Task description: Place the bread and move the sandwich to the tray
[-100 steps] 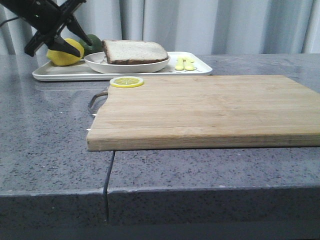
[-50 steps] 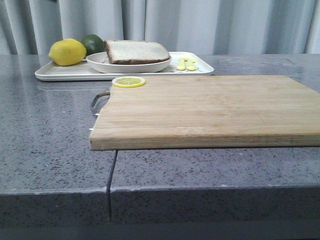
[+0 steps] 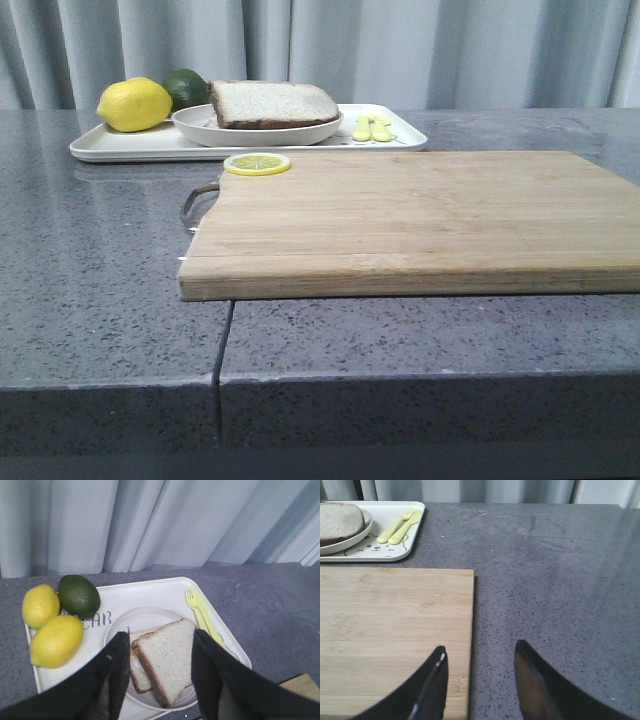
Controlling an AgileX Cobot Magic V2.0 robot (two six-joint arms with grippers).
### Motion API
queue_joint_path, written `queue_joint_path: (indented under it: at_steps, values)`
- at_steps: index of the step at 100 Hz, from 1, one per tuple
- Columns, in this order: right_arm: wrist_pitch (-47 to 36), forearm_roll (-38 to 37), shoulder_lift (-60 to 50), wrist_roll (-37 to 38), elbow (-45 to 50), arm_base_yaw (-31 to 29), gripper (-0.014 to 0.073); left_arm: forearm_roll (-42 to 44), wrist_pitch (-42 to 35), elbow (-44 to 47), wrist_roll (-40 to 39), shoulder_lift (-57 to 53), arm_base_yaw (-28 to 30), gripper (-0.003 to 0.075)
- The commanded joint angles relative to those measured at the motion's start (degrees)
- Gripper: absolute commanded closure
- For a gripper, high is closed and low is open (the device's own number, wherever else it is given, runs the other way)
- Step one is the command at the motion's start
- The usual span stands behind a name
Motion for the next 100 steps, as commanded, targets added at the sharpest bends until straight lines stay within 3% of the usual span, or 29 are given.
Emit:
queue_joint_path:
  at_steps: [1,18,48,77,100]
  values:
    - [-4.3,-0.5,0.1,0.0,-1.6,-0.4,0.0258,-1.9,-6.9,6.0,3.4,-8.3,-0.1,0.045]
    - [-4.5,-0.5,0.1,0.0,-1.6,-0.4,0.0258,-1.9,-19.1,25.6,8.9,-22.1,-0.1,0.045]
    - [-6.6,-0.5,0.1,0.0,-1.6,-0.4,0.0258,-1.9,-36.8,56.8,10.4,-50.5,-0.1,0.0454]
    - [-9.6,-0.5,-0.4,-0.5,-1.6,-0.4,0.0258,-1.9,-39.3,76.8,10.4,-75.6,-0.1,0.0531]
    - [-9.7,-0.5,-0.4,-0.5,-1.6,-0.4,0.0292,-1.9,-39.3,84.5,10.4,-84.9,-0.1,0.0622]
